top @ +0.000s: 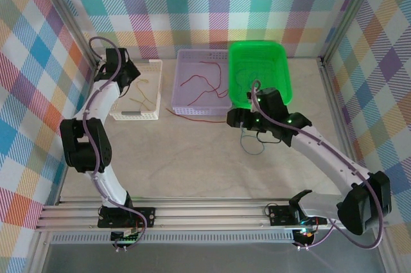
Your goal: Untangle the cables
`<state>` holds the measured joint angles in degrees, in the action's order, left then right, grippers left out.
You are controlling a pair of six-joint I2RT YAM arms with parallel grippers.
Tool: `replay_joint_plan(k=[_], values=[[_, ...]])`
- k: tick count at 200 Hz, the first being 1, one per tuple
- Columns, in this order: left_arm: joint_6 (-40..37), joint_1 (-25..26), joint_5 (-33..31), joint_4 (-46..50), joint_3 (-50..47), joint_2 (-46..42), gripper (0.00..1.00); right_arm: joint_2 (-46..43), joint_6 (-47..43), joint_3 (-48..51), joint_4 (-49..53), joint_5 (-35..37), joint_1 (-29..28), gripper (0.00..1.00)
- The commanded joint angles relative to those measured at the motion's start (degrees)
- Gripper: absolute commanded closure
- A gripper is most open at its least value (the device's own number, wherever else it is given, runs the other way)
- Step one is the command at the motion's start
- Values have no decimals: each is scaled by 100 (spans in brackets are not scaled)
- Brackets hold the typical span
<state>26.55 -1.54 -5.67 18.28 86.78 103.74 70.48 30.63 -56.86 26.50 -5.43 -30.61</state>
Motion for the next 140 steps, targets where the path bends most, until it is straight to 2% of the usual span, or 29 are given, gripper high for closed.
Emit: replay_joint_plan(k=[1, 58, 99, 140], values=[[263, -177, -34, 204, -86, 151, 96, 230, 63, 161, 704, 1108, -24, 24], [393, -250, -169, 377, -326, 387, 93, 695, 254, 443, 664, 1218, -24, 24], [464, -277, -682, 684, -320, 488, 93, 904, 309, 508, 611, 1265, -24, 25], [521, -435, -801, 1008, -126, 714, 83, 984, 324, 606, 594, 1386, -15, 25]])
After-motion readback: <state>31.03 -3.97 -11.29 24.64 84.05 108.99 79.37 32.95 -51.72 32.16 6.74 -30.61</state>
